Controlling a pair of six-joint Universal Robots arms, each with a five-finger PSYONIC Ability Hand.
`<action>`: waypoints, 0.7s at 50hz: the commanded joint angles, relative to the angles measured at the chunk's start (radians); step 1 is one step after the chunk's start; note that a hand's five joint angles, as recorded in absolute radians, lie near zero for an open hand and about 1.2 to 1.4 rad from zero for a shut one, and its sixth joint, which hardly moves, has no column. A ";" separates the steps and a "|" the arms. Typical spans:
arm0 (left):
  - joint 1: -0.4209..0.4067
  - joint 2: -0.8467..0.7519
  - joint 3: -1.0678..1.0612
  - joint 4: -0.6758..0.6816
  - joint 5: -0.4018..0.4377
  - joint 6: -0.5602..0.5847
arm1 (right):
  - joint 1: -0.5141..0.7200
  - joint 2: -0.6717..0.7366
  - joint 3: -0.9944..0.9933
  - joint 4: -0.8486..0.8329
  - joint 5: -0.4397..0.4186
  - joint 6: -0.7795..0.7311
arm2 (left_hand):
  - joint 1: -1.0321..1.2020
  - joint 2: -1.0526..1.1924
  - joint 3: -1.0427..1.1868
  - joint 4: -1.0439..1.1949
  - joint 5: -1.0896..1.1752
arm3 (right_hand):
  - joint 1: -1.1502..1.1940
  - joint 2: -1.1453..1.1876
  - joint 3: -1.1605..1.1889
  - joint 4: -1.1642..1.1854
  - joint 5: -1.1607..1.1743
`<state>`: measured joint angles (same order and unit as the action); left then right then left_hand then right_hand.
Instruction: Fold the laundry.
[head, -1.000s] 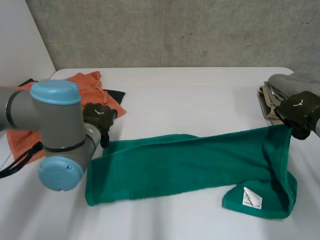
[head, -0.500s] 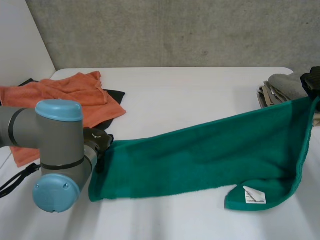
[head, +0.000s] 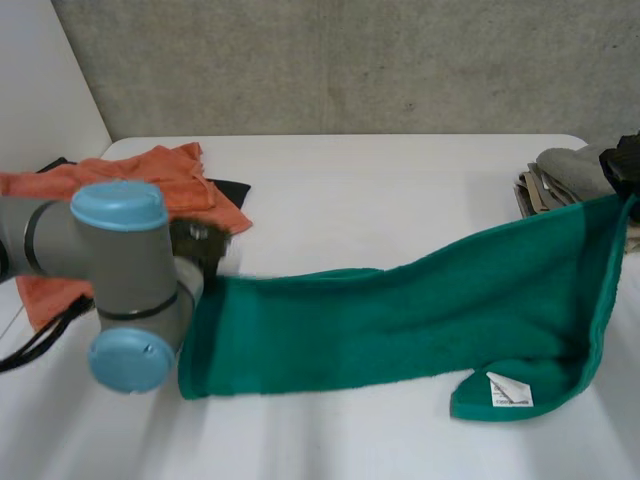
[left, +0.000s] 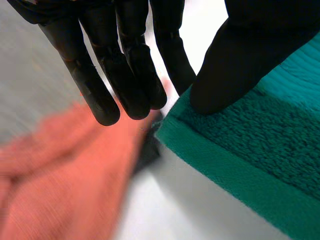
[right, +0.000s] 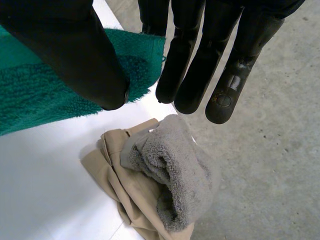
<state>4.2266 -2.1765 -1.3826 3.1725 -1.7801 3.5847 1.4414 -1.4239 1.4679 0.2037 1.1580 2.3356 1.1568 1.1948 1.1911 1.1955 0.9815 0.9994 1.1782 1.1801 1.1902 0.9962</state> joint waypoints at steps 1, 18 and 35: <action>0.007 -0.072 0.261 0.326 0.004 0.100 | 0.094 0.203 -0.193 -0.226 0.092 -0.012 | 0.240 0.201 0.205 0.201 0.240 | 0.397 0.218 0.216 0.206 0.225; 0.023 0.078 0.504 0.589 -0.007 0.105 | 0.166 0.180 -0.385 -0.882 0.109 0.278 | 0.240 0.201 0.205 0.201 0.240 | 0.397 0.218 0.216 0.206 0.225; 0.038 0.201 -0.205 0.593 0.060 0.022 | -0.028 0.213 0.066 -0.572 -0.387 0.343 | 0.240 0.201 0.205 0.201 0.240 | 0.397 0.218 0.216 0.206 0.225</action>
<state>4.2624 -1.9664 -1.3889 3.7677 -1.7626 3.6347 1.5051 -1.2511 1.3526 -0.4836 0.9622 2.7246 1.1568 1.1968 1.1925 1.1997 0.9815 1.0049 1.1783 1.1874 1.1904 0.9962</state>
